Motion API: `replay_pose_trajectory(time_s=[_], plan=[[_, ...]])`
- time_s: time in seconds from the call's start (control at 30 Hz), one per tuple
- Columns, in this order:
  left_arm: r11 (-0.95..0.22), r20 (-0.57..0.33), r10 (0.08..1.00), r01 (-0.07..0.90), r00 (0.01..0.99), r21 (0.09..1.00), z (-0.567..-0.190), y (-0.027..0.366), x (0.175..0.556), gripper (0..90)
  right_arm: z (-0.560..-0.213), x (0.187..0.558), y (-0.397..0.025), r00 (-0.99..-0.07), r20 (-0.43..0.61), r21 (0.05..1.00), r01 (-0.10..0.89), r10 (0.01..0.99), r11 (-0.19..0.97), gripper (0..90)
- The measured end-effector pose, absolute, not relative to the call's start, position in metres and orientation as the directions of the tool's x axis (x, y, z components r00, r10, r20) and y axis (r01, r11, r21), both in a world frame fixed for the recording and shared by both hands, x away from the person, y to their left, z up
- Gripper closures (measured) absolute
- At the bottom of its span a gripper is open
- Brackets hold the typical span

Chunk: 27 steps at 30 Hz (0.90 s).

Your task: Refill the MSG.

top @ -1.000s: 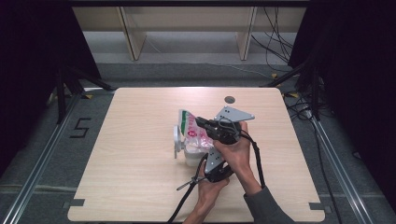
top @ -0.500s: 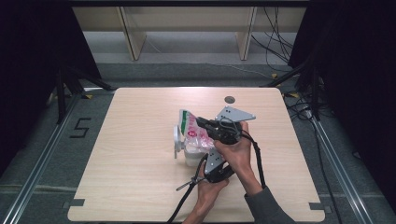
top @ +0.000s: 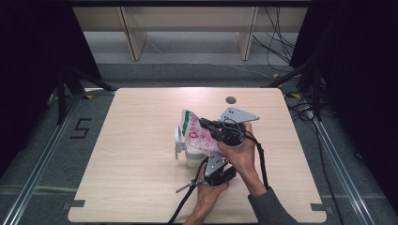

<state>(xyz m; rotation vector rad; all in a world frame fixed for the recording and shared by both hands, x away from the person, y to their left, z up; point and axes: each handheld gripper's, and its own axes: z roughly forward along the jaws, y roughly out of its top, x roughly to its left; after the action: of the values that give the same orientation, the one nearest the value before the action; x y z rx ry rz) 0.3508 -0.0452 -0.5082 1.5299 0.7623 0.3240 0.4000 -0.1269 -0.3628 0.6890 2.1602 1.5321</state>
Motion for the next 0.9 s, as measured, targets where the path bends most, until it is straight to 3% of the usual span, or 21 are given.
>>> replay_pose_trajectory(time_s=[0.33,0.6,0.73,0.9], plan=[[0.033,-0.242,0.626,0.285,0.741,0.958,-0.511,-0.042,0.346,65.9,-0.359,0.389,-0.137,-0.806,-0.001,0.956,0.172,0.591,0.236,90.0],[-0.005,-0.222,0.621,0.286,0.752,0.958,-0.514,-0.04,0.339,62.7,-0.357,0.376,-0.152,-0.803,0.036,0.956,0.2,0.595,0.213,90.0],[-0.049,-0.193,0.634,0.288,0.749,0.956,-0.513,-0.036,0.337,61.2,-0.356,0.376,-0.155,-0.817,0.015,0.964,0.164,0.577,0.208,90.0],[-0.032,-0.213,0.623,0.297,0.753,0.954,-0.515,-0.036,0.335,59.0,-0.356,0.374,-0.164,-0.811,0.046,0.966,0.185,0.583,0.181,90.0]])
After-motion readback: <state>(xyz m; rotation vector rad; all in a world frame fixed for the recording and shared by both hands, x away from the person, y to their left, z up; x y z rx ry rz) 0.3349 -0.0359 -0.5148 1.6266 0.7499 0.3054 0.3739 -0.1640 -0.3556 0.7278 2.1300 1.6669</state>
